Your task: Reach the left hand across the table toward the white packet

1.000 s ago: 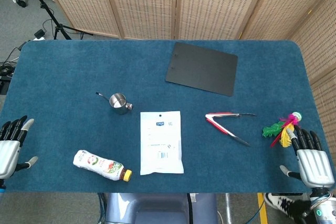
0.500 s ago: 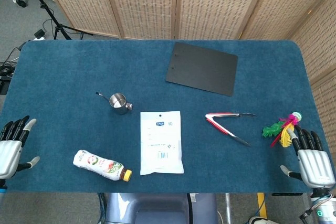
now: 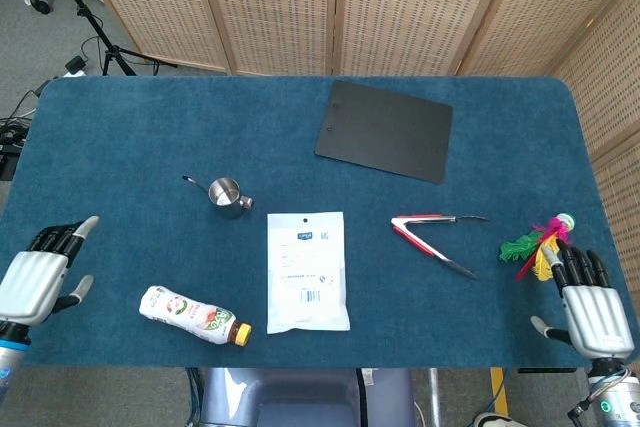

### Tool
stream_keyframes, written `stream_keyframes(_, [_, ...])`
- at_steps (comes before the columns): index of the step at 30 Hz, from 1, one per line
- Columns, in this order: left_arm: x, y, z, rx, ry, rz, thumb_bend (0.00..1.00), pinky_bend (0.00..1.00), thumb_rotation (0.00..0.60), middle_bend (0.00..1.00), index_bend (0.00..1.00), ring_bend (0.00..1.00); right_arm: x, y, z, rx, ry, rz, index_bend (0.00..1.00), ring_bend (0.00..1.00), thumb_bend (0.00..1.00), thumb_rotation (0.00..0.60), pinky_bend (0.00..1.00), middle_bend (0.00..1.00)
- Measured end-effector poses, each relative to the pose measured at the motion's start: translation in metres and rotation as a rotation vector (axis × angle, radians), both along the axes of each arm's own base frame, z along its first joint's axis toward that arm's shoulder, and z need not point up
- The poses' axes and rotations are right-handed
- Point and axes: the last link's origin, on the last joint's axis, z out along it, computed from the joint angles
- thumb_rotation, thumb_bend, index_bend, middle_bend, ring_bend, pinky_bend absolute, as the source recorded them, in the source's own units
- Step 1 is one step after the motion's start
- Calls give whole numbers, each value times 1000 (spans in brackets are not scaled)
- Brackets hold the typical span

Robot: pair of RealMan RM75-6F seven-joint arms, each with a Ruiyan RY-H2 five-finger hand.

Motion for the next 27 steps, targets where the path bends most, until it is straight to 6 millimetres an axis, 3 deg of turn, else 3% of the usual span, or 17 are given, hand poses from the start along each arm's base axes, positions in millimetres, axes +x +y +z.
stream_keyframes(4, [16, 16, -7, -86, -3, -37, 730, 351, 600, 557, 0, 607, 0, 0, 0, 3, -2, -1, 0, 0, 177, 600, 0, 0])
stream_keyframes(9, [45, 44, -19, -211, -64, -76, 881, 397, 600, 640, 0, 675, 0, 0, 0, 2, -9, -3, 0, 0, 182, 600, 0, 0])
stream_keyframes(18, [92, 87, -43, -424, -174, -57, 964, 428, 600, 661, 0, 694, -3, -2, 2, -3, -26, -12, 0, 0, 182, 600, 0, 0])
stream_keyframes(27, [135, 103, -71, -723, -364, 131, 997, 428, 600, 662, 0, 694, -7, -5, 7, -15, -41, -25, 0, 0, 182, 600, 0, 0])
